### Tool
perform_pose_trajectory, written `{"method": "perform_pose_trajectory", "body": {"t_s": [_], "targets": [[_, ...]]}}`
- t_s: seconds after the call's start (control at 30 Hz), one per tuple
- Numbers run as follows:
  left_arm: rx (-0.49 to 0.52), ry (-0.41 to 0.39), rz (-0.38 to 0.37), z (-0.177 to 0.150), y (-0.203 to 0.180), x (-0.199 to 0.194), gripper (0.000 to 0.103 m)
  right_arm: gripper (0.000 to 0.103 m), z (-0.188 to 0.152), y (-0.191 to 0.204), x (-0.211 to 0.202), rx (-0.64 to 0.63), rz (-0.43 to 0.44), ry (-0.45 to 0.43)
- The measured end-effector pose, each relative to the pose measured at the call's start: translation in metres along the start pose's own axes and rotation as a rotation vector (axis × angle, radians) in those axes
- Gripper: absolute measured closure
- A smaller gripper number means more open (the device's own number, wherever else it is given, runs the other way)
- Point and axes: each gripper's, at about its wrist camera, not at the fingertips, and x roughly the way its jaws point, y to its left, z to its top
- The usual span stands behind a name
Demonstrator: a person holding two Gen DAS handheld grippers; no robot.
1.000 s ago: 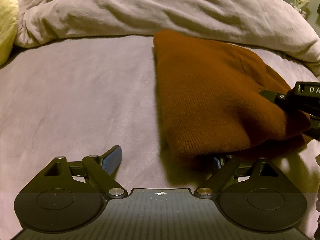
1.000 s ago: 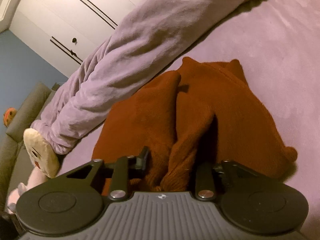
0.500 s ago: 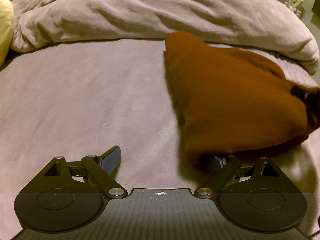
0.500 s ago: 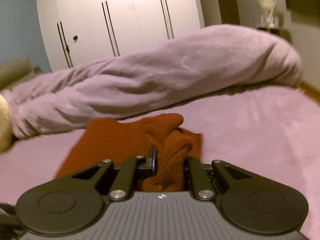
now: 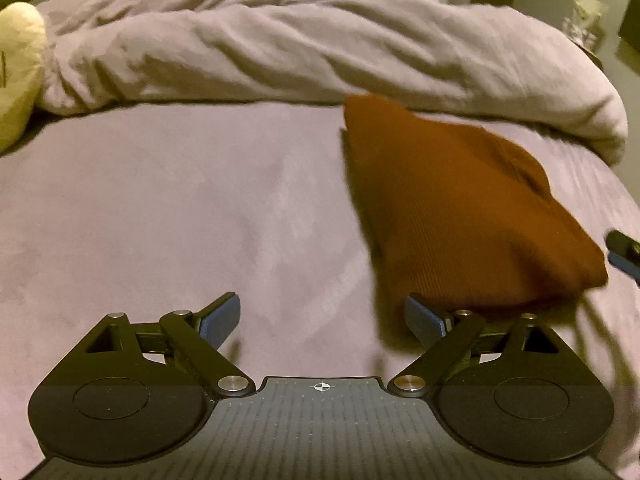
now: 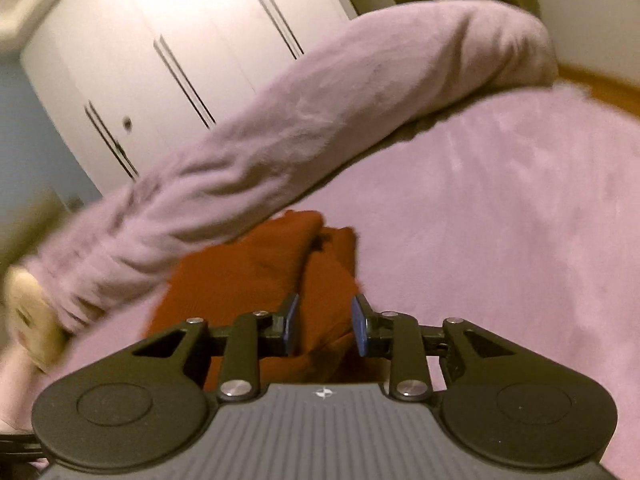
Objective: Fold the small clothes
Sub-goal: 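Pinch and smooth the folded bundle edge with the right gripper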
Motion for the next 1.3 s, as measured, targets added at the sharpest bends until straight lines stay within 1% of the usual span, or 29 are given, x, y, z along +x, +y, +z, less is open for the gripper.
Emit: {"method": "perform_pose_trajectory", "body": {"t_s": [0.07,0.1,0.17,0.2,0.23,0.27,0.3,0.33,0.4,0.43,0.47,0.5,0.53,0.6,0.67,0.73,0.9,0.97,1.07,1.17,1.23,1.3], "targets": [[-0.009,0.002,0.011,0.005,-0.003,0.004,0.009,0.076,-0.003,0.004,-0.004,0.030,0.054,-0.006],[-0.009,0.004,0.012,0.008,-0.005,0.006,0.009,0.076,-0.004,0.009,0.001,0.016,0.076,0.005],[0.007,0.004,0.021,0.010,-0.012,0.009,0.009,0.075,-0.005,0.022,0.018,-0.062,0.064,0.040],[0.018,0.001,0.028,0.011,-0.015,0.009,0.009,0.071,-0.006,0.026,0.031,-0.092,0.057,0.075],[0.027,-0.002,0.031,0.011,-0.017,0.010,0.009,0.068,-0.006,0.026,0.042,-0.093,0.046,0.117],[0.035,-0.002,0.033,0.011,-0.018,0.011,0.009,0.063,-0.006,0.027,0.053,-0.090,0.049,0.153],[0.038,-0.001,0.033,0.011,-0.018,0.011,0.009,0.058,-0.006,0.028,0.062,-0.091,0.078,0.173],[0.041,-0.001,0.033,0.012,-0.019,0.011,0.009,0.057,-0.004,0.028,0.069,-0.091,0.100,0.183],[0.041,0.003,0.037,0.013,-0.019,0.012,0.009,0.057,0.001,0.027,0.080,-0.044,0.146,0.209],[0.038,0.004,0.039,0.015,-0.020,0.012,0.009,0.062,0.004,0.023,0.084,-0.003,0.160,0.221],[0.036,0.001,0.042,0.016,-0.020,0.010,0.009,0.090,0.007,0.019,0.088,0.033,0.167,0.224],[0.035,-0.006,0.046,0.016,-0.021,0.008,0.009,0.092,0.010,0.015,0.091,0.050,0.176,0.224],[0.038,-0.015,0.053,0.018,-0.022,0.005,0.009,0.093,0.011,0.016,0.090,0.040,0.167,0.211],[0.045,-0.036,0.055,0.020,-0.024,0.002,0.009,0.093,0.015,0.029,0.075,-0.088,0.104,0.128],[0.046,-0.036,0.043,0.024,-0.028,0.003,0.009,0.093,0.015,0.040,0.061,-0.189,0.037,0.043],[0.051,-0.032,0.029,0.026,-0.033,0.004,0.009,0.093,0.011,0.047,0.058,-0.282,-0.029,0.013],[0.088,-0.008,0.017,0.029,-0.048,0.014,0.007,0.092,-0.005,0.036,0.077,-0.319,-0.073,0.070],[0.112,0.018,0.036,0.028,-0.053,0.025,0.005,0.091,-0.009,0.030,0.082,-0.334,-0.072,0.070],[0.106,0.043,0.035,0.027,-0.054,0.035,0.004,0.088,-0.007,0.028,0.085,-0.368,-0.063,0.086],[0.104,0.041,0.042,0.026,-0.053,0.033,0.004,0.087,0.001,0.030,0.083,-0.365,-0.049,0.110],[0.094,0.039,0.042,0.026,-0.051,0.031,0.005,0.086,0.007,0.030,0.071,-0.330,-0.038,0.091],[0.080,0.034,0.043,0.027,-0.049,0.026,0.005,0.085,0.009,0.031,0.056,-0.315,-0.035,0.040]]}}
